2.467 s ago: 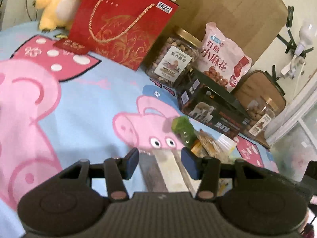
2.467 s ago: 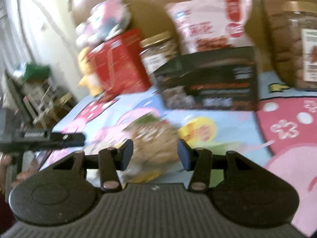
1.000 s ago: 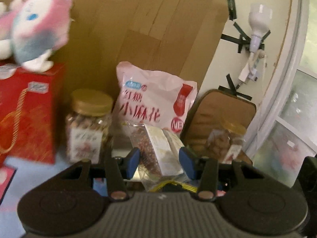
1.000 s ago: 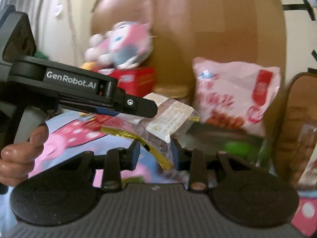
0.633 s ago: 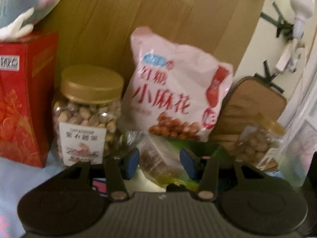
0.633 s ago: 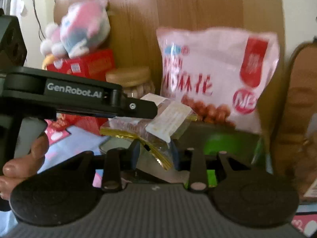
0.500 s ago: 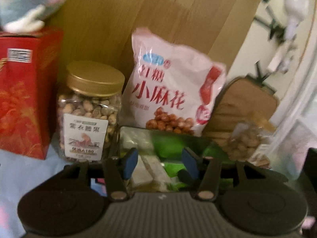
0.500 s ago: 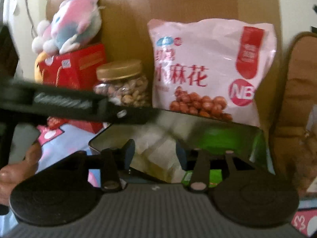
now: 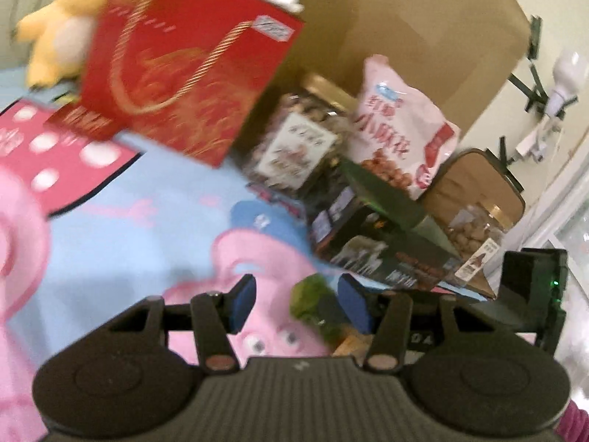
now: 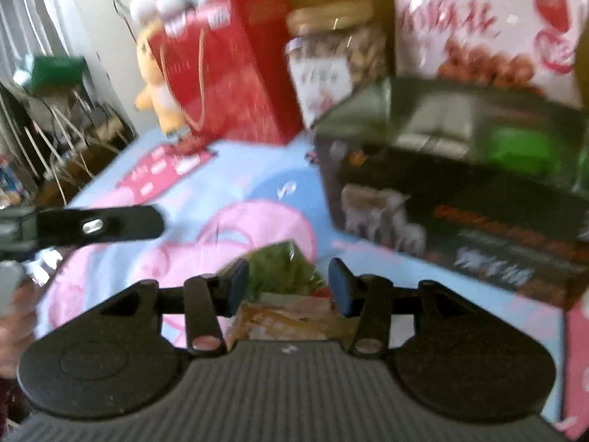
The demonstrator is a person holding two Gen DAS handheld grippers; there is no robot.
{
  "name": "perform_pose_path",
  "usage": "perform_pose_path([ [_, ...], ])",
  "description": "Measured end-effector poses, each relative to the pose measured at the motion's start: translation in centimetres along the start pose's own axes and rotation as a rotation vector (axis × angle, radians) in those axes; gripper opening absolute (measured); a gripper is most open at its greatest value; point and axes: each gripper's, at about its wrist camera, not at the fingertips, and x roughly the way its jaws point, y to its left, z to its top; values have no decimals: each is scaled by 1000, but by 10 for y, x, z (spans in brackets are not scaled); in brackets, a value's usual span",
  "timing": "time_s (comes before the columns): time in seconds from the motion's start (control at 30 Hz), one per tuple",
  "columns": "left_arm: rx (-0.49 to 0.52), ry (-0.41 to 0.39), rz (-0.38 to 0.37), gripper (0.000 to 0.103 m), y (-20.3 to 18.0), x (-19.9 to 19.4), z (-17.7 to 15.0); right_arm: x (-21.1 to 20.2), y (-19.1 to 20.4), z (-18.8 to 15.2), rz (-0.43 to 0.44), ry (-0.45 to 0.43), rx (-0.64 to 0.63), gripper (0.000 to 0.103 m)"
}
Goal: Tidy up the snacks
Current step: 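Grasp the green snack packet on the sheet with the left tool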
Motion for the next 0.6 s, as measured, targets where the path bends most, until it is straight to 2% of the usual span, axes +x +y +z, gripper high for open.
perform_pose_path([
  [0.03, -16, -2, -3, 50, 7, -5, -3, 0, 7, -2, 24, 5, -8, 53],
  [0.13, -41, -4, 1, 50, 22, -16, -11, -4, 34, -10, 171, 67, -73, 51],
  [0.17, -51, -5, 3, 50, 27, -19, -12, -9, 46, -14, 166, 64, -120, 51],
  [0.27, -71, 4, -18, 50, 30, -22, -17, -25, 71, -29, 55, 12, -276, 52],
  [0.37, -35, 19, -31, 50, 23, -22, -22, -31, 77, -45, -78, 16, -408, 52],
  [0.47, -16, 36, -45, 50, 18, -22, -28, -45, 67, -59, -155, 10, -463, 51],
  [0.53, -16, 47, -44, 50, 16, -22, -31, -53, 65, -66, -278, 10, -509, 51],
  [0.6, -16, 54, -44, 50, 14, -22, -34, -58, 60, -71, -338, 10, -522, 51],
])
